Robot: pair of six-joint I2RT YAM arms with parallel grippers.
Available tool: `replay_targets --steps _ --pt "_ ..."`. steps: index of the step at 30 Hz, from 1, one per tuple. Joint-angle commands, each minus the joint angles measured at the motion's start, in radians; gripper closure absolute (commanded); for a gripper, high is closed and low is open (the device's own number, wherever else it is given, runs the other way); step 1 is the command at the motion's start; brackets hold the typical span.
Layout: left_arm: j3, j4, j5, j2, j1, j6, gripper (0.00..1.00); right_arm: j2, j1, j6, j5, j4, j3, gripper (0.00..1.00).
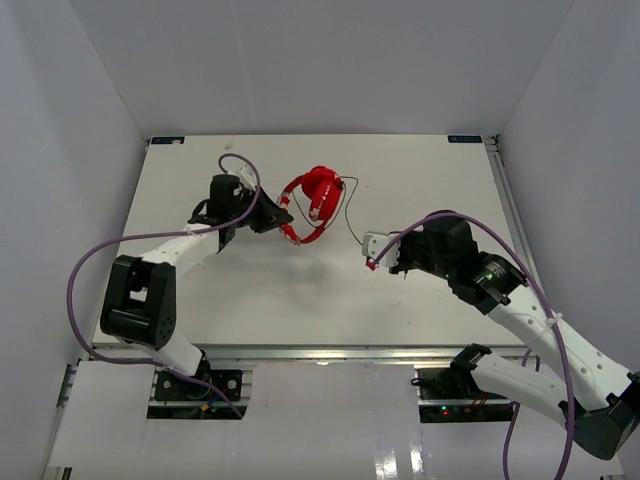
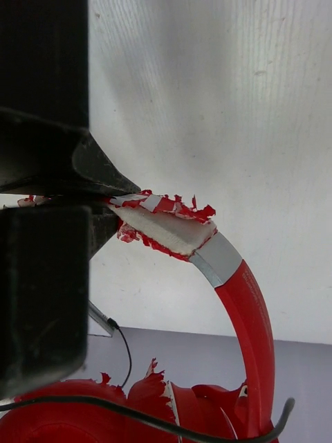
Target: Wrap the headphones
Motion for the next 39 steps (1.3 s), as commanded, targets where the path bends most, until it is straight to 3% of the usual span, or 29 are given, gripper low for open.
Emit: replay_targets --steps 1,6,12,21,30,39 --pt "0.002 0.076 0.103 -0.121 0.087 -0.069 1.00 -0.052 -0.021 0.001 -0.040 -0.019 -0.037 0.92" --pt "0.047 0.018 -0.004 -0.112 0.106 -0.118 1.00 -0.070 -0.027 -0.009 -0.165 -0.106 -0.049 0.92" --pt "0.112 -0.014 -0.147 -0.045 0.106 -0.190 1.00 -0.011 -0.017 0.005 -0.320 -0.174 0.063 0.92" --pt "0.186 -0.049 -0.301 0.079 0.081 -0.264 1.00 0.058 0.052 0.009 -0.314 -0.175 0.145 0.92" --pt "0.344 -0.202 -0.440 0.244 -0.053 -0.049 1.00 0.070 0.100 -0.009 -0.210 -0.148 0.140 0.92" --pt "0.365 -0.244 -0.493 0.326 -0.241 0.136 1.00 0.135 0.112 -0.001 -0.098 -0.077 0.242 0.92"
